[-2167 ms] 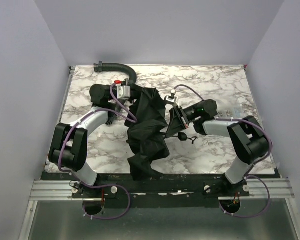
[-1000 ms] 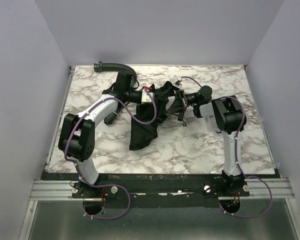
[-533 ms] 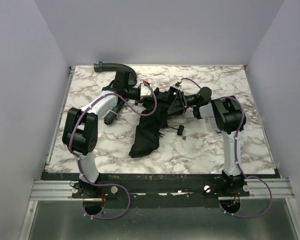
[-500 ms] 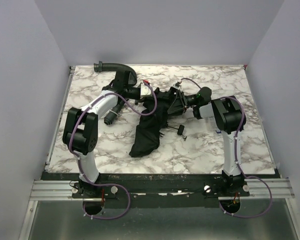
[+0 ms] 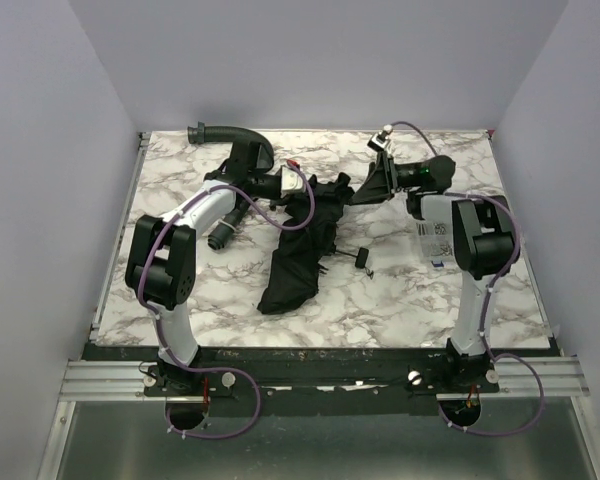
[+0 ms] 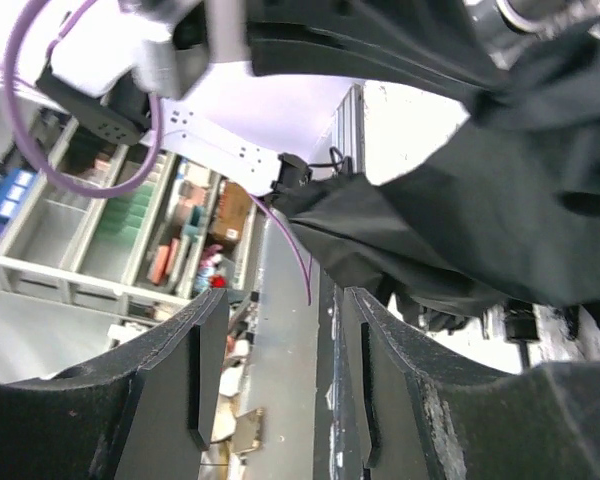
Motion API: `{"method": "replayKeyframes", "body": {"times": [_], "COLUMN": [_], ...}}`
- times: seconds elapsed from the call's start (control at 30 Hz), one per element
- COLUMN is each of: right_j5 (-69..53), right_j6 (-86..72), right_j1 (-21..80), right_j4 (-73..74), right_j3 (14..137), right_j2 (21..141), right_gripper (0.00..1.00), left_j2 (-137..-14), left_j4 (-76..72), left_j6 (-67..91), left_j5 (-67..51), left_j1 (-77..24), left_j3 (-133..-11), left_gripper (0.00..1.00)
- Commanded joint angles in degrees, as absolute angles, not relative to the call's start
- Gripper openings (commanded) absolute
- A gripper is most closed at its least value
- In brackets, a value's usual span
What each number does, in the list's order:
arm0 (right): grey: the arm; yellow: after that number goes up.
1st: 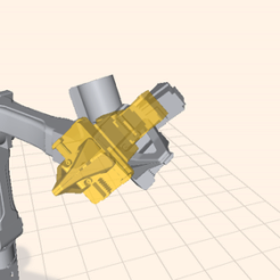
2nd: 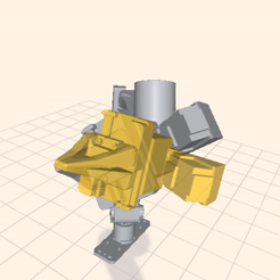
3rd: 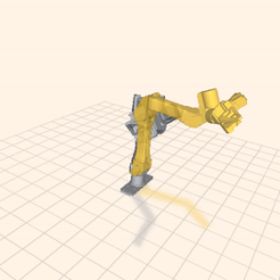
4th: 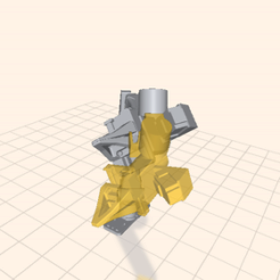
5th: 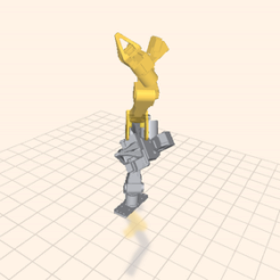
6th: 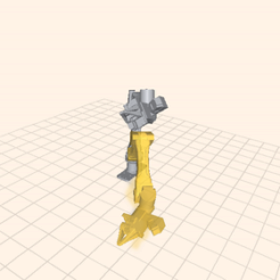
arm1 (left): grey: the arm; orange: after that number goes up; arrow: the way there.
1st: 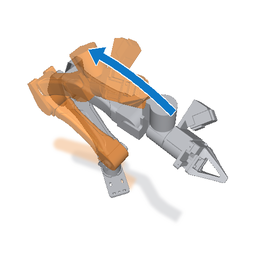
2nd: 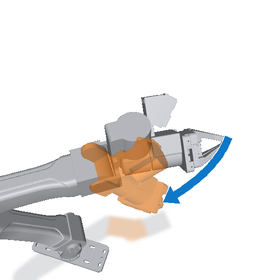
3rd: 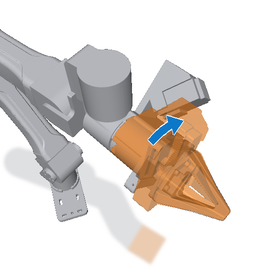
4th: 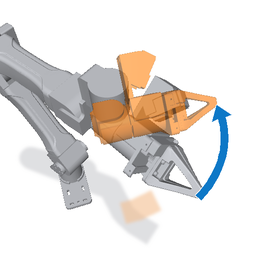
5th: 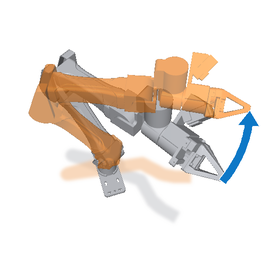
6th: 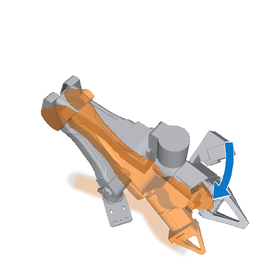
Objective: Put away the umbrella
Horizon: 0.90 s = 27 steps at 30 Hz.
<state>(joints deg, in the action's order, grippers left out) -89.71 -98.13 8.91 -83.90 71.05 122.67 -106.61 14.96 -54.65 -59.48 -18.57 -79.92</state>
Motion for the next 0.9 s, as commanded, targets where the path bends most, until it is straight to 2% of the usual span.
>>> {"method": "replayKeyframes", "body": {"times": [0.0, 0.07, 0.1, 0.17, 0.23, 0.3, 0.4, 0.57, 0.63, 0.67, 0.73, 0.77, 0.8, 0.87], "right_j5": [-95.10, -95.12, -95.15, -95.19, -95.25, -95.19, -95.15, -91.94, -88.49, -85.68, -80.22, -77.68, -76.16, -68.31], "right_j6": [-97.45, -97.94, -98.27, -98.50, -99.14, -100.24, -101.61, -106.92, -110.96, -109.63, -92.14, -80.03, -68.25, -34.49], "right_j1": [9.23, 9.23, 9.23, 9.22, 9.23, 9.23, 9.30, 10.45, 10.59, 10.63, 10.75, 11.00, 11.71, 13.26], "right_j4": [-102.48, -102.46, -102.48, -102.48, -102.47, -102.49, -102.41, -102.39, -101.85, -96.87, -75.71, -65.35, -48.52, -11.08], "right_j3": [73.05, 74.55, 75.63, 77.94, 80.71, 84.01, 89.51, 101.75, 112.35, 117.86, 117.89, 117.76, 119.62, 126.92], "right_j2": [114.81, 112.70, 111.83, 111.16, 111.66, 112.80, 114.78, 116.74, 119.32, 120.35, 116.94, 114.44, 113.02, 110.26], "right_gripper": [0.56, 0.58, 0.60, 0.65, 0.68, 0.69, 0.70, 0.72, 0.74, 0.75, 0.81, 0.85, 0.85, 0.86], "left_j2": [-106.60, -108.30, -109.30, -110.63, -111.04, -110.09, -106.55, -98.05, -93.53, -91.53, -88.26, -86.96, -86.08, -84.26], "left_j4": [11.32, 10.39, 10.07, 8.53, 7.22, 3.43, -3.51, -10.86, -18.02, -22.24, -28.58, -30.78, -32.38, -32.61], "left_j6": [-50.38, -47.23, -45.28, -39.42, -35.47, -30.13, -24.07, -13.69, -5.95, -1.20, 9.26, 13.99, 19.76, 27.44], "left_j5": [-57.25, -56.49, -56.03, -53.79, -52.52, -50.70, -46.55, -41.90, -42.62, -43.28, -46.20, -48.26, -49.58, -52.80], "left_j1": [-18.63, -18.63, -18.73, -18.93, -19.15, -19.27, -19.23, -17.05, -14.95, -13.69, -10.55, -8.57, -7.03, -3.85], "left_j3": [-83.29, -86.45, -88.07, -91.57, -93.49, -93.42, -91.51, -86.79, -81.46, -78.53, -73.68, -72.07, -70.46, -67.85], "left_gripper": [0.00, 0.01, 0.06, 0.27, 0.35, 0.48, 0.55, 0.58, 0.68, 0.75, 0.86, 0.97, 0.99, 0.99]}}
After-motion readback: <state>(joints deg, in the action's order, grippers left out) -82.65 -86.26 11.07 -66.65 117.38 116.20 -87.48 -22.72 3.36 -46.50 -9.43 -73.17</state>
